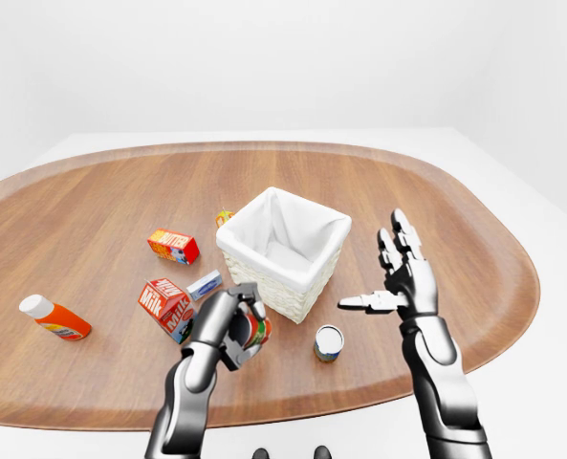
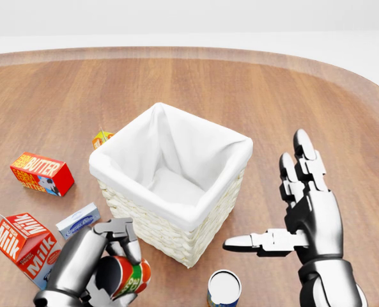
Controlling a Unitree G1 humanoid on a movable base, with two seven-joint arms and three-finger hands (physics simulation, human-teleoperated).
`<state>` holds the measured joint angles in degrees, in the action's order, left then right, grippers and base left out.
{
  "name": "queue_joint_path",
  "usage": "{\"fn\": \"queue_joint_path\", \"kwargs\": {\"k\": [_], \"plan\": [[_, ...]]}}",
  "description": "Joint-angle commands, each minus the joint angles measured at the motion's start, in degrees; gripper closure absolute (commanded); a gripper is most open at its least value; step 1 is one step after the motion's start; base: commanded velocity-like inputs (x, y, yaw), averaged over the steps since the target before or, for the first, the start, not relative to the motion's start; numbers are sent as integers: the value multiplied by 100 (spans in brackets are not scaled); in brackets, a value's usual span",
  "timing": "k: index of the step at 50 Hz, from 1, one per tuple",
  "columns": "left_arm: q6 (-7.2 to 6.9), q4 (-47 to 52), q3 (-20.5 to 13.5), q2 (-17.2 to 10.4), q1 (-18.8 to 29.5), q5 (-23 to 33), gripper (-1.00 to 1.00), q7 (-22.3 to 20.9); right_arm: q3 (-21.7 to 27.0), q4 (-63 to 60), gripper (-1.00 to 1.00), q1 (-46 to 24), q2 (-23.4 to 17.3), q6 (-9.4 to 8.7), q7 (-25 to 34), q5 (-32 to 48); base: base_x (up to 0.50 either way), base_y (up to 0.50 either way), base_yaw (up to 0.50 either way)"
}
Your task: Pick up the tomato sauce, and put it in the basket.
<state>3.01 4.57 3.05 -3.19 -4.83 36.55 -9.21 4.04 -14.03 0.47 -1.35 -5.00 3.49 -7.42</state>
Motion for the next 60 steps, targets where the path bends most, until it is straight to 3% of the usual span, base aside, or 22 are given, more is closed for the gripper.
{"fn": "queue_joint_path", "kwargs": {"k": [1,6,15,32,45,60], "plan": [[-399,891,19,35,-157,-207,100,-305,5,-4,-100,-9,0,0,-5,-4,0,0,0],[-489,1066,12,31,-157,-234,100,-377,2,14,-100,-4,1,0,-2,1,0,0,0],[-801,1605,-1,43,-168,-245,100,-638,-7,133,-100,-19,0,0,9,13,0,0,0],[-801,2279,-21,69,-37,-189,100,-963,-21,111,-100,-5,6,0,5,24,0,0,0],[-801,2731,-166,50,395,-195,100,-1247,-15,124,-100,-19,2,0,6,24,0,0,0],[-801,3143,-97,43,997,-3,100,-1608,1,36,-100,-47,-5,0,-17,3,0,0,0]]}}
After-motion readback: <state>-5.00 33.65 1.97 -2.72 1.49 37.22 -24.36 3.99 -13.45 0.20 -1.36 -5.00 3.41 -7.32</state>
